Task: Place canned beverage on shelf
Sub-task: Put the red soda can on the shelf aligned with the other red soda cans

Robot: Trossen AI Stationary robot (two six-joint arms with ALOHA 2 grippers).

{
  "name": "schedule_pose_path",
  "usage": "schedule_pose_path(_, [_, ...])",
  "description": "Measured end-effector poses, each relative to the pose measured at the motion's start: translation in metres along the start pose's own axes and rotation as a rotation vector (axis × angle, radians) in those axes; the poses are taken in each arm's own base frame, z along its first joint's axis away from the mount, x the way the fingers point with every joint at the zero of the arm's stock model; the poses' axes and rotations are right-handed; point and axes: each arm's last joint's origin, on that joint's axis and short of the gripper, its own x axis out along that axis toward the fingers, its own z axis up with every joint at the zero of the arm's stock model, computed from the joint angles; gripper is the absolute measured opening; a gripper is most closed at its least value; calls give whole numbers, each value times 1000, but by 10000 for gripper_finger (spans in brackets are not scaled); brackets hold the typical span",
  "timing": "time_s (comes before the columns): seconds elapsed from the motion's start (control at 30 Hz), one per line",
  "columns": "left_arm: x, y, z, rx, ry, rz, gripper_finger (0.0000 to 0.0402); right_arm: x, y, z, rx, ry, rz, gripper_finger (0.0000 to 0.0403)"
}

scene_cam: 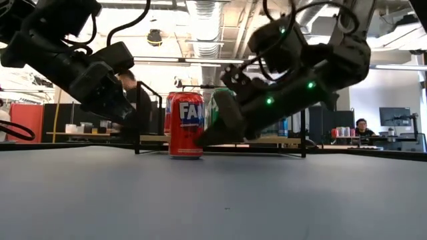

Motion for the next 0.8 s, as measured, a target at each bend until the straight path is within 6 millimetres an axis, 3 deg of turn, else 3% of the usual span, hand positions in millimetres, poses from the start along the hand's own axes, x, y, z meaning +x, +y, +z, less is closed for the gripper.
schedule_pose_path(0.17, [0, 0, 0, -11, -6, 13, 212, -10, 15, 0, -100, 54, -23, 0])
schedule_pose_path(0.37, [0, 1, 0, -24, 1, 8, 212, -8, -14, 4, -47, 113, -217, 0])
schedule_pose_path(0.6, [2, 3, 1, -31, 0, 20, 212, 2, -29, 17, 30, 17, -200, 0])
schedule_pose_path(0.8, [4, 7, 2, -26, 0, 39, 212, 5, -13, 21, 45, -50, -77, 0])
